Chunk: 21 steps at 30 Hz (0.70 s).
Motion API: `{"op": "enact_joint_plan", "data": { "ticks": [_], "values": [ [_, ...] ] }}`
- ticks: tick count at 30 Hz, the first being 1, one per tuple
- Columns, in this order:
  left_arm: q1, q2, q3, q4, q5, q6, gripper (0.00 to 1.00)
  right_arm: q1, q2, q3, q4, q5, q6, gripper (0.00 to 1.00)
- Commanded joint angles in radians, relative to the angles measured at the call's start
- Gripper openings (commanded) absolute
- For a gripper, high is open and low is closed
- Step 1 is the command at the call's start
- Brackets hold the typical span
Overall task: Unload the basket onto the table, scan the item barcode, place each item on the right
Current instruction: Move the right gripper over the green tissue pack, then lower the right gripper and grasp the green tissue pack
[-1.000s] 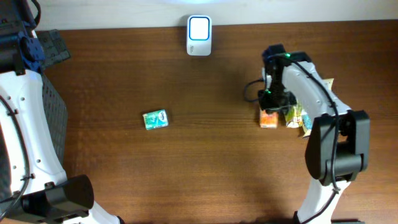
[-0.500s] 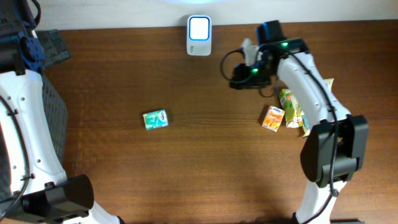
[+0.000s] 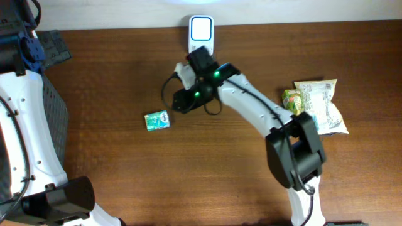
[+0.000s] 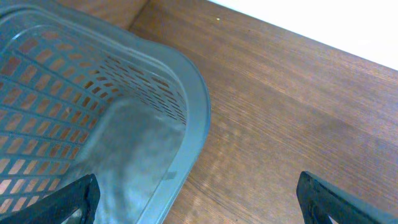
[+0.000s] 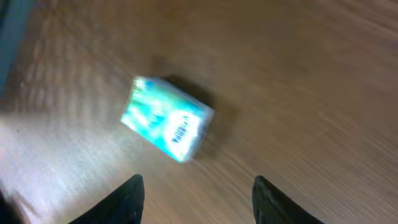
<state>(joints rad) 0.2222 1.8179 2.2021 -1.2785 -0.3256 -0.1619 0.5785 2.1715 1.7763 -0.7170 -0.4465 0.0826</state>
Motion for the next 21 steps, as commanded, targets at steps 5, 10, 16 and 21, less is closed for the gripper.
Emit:
{"op": "enact_joint_plan", "data": {
  "ticks": [5,10,16,21],
  "values": [
    [0.006,0.002,0.000,0.001,0.000,-0.009,0.99,0.103,0.087,-0.006,0.159,0.014,-0.110,0.55],
    [0.006,0.002,0.000,0.001,0.000,-0.009,0.99,0.115,0.187,-0.006,0.359,0.118,-0.130,0.55],
    [0.006,0.002,0.000,0.001,0.000,-0.009,0.99,0.104,0.176,0.006,0.229,0.107,-0.131,0.44],
    [0.006,0.002,0.000,0.001,0.000,-0.009,0.99,-0.008,0.097,0.130,-0.126,0.107,-0.130,0.35]
  ]
}}
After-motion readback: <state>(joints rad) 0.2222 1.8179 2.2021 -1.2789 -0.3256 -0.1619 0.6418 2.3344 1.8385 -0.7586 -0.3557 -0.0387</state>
